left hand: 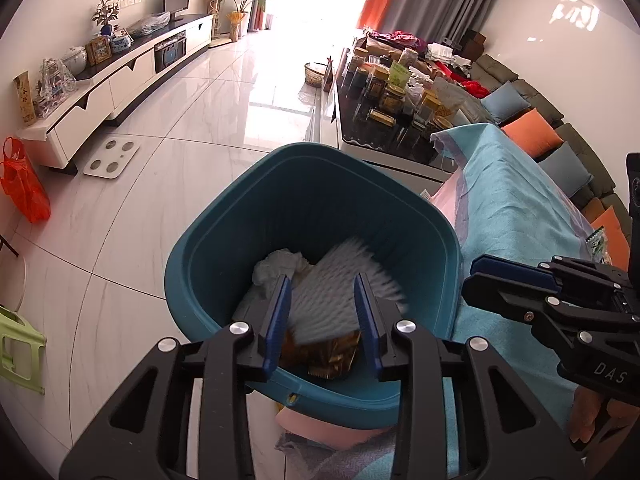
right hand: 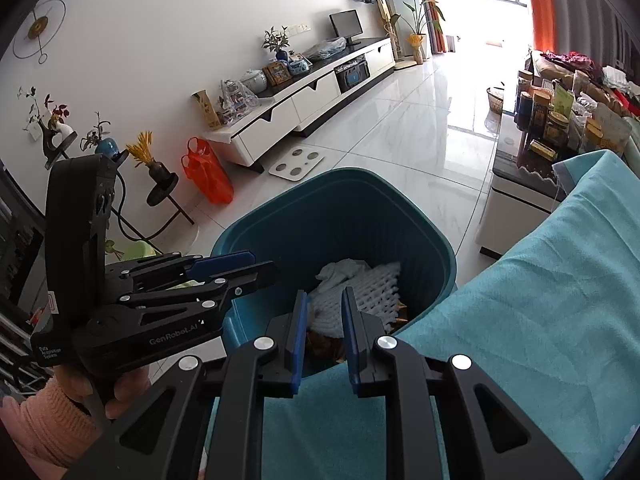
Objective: Collect trash
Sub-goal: 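Open both tools to drop the peel and foam net into the bin, then move both tools back over the remaining foam net and plastic bag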
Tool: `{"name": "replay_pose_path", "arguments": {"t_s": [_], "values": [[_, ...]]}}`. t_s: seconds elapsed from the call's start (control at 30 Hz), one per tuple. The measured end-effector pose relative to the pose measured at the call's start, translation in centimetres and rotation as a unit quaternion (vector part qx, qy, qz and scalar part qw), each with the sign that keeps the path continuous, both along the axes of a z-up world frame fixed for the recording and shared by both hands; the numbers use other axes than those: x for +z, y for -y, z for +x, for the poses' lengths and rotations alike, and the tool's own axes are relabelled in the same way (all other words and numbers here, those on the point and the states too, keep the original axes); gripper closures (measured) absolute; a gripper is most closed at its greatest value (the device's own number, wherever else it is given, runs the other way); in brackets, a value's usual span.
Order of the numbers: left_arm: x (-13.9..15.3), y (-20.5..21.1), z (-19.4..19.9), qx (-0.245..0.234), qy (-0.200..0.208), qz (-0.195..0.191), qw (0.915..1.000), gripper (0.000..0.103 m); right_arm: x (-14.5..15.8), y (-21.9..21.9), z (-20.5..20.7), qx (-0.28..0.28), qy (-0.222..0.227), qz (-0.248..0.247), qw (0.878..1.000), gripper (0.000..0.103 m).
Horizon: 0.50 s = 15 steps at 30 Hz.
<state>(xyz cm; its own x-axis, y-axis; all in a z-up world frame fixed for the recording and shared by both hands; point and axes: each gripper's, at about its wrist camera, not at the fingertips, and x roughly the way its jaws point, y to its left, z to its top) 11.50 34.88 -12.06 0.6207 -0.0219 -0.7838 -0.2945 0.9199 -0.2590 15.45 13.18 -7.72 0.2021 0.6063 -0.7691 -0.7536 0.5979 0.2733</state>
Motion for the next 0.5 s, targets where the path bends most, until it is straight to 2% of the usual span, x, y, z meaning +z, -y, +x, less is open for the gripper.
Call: {"name": "replay_pose_path", "arguments": {"t_s": [0.17, 0.27, 0.33, 0.5], "values": [[1.6, 0.7, -0.9, -0.009, 0.026, 0.007, 0.9996, 0.065, 0.8, 1.8, -0.3, -0.012, -0.001, 0.017, 1.0, 0.085], [3.2, 1.6, -1.6, -0.023, 0.049, 0.008, 0.9985, 0.06, 1.9, 3.7, -0.8, -0.018, 0.009, 0.032, 0.999, 0.074], [4.4, 2.5, -1.8, -0.039, 0.065, 0.007, 0.9971, 0.055, 2.8, 5.3, -1.2, -0.026, 0.02, 0.042, 0.999, 0.071], [6.4, 6.5, -1.9, -0.096, 0.095, -0.012, 0.9908, 0.051, 5.0, 10.7, -1.7, -0.065, 0.046, 0.064, 0.995, 0.069]]}}
